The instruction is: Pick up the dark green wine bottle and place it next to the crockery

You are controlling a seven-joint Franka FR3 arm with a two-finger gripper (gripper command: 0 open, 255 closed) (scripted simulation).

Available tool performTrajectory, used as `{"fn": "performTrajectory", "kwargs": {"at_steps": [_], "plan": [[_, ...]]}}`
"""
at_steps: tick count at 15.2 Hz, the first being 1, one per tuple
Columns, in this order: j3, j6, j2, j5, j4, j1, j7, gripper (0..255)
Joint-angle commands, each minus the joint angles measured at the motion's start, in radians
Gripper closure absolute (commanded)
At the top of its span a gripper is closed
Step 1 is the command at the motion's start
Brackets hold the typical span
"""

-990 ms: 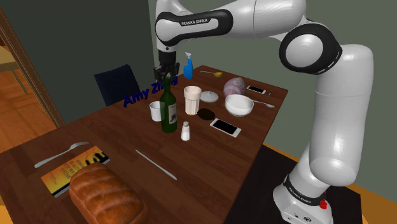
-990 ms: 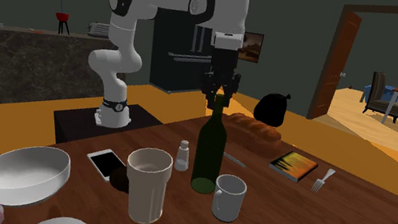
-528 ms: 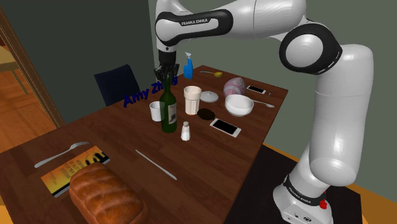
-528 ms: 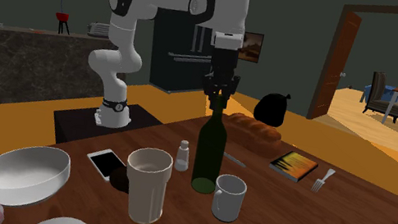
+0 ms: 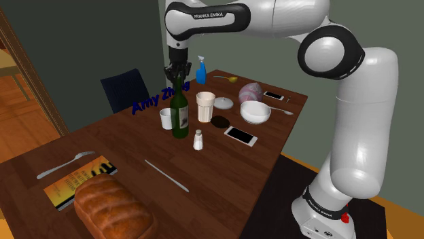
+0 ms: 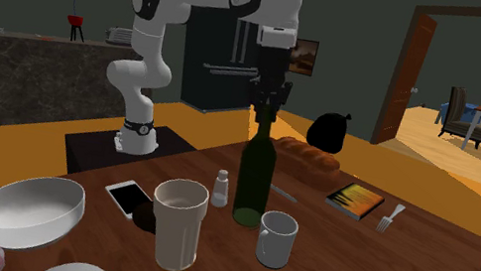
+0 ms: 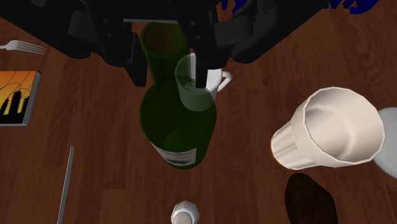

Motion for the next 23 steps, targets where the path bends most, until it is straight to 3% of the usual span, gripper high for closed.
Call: {"fn": "performTrajectory", "kwargs": {"at_steps": [1, 15, 20, 23], "plan": [[0.000, -0.030, 0.003, 0.000, 0.033, 0.001, -0.001, 255], [0.001, -0.260, 0.074, -0.007, 0.334, 0.013, -0.002, 255], [0.000, -0.371, 0.140, -0.014, 0.511, 0.024, -0.003, 255], [-0.003, -0.467, 0.216, -0.022, 0.683, 0.035, -0.005, 255]]}}
